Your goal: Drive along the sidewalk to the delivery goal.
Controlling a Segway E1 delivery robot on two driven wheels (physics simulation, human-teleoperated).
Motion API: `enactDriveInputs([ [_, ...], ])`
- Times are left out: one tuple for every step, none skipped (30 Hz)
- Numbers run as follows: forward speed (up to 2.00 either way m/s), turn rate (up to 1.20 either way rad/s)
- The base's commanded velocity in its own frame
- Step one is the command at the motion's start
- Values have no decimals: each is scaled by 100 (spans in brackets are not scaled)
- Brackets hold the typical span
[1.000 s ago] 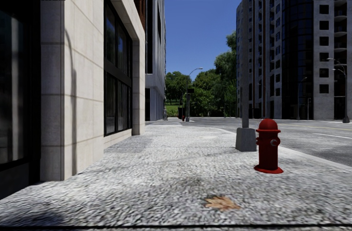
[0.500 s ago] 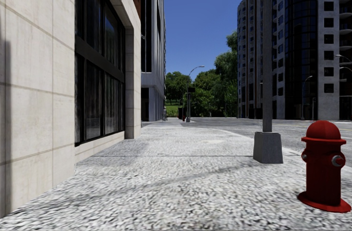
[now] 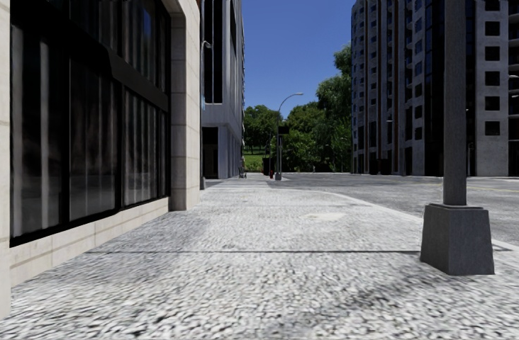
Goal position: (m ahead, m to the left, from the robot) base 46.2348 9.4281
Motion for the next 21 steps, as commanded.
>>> enactDriveInputs([
  [200, 0],
  [200, 0],
  [200, 0],
  [200, 0],
  [200, 0],
  [200, 0],
  [200, 0],
  [200, 0],
  [200, 0],
  [200, 0],
  [200, 0],
  [200, 0],
  [200, 0],
  [200, 0],
  [200, 0],
  [200, 0],
  [200, 0],
  [200, 0],
  [200, 0],
  [200, 0],
  [200, 0],
])
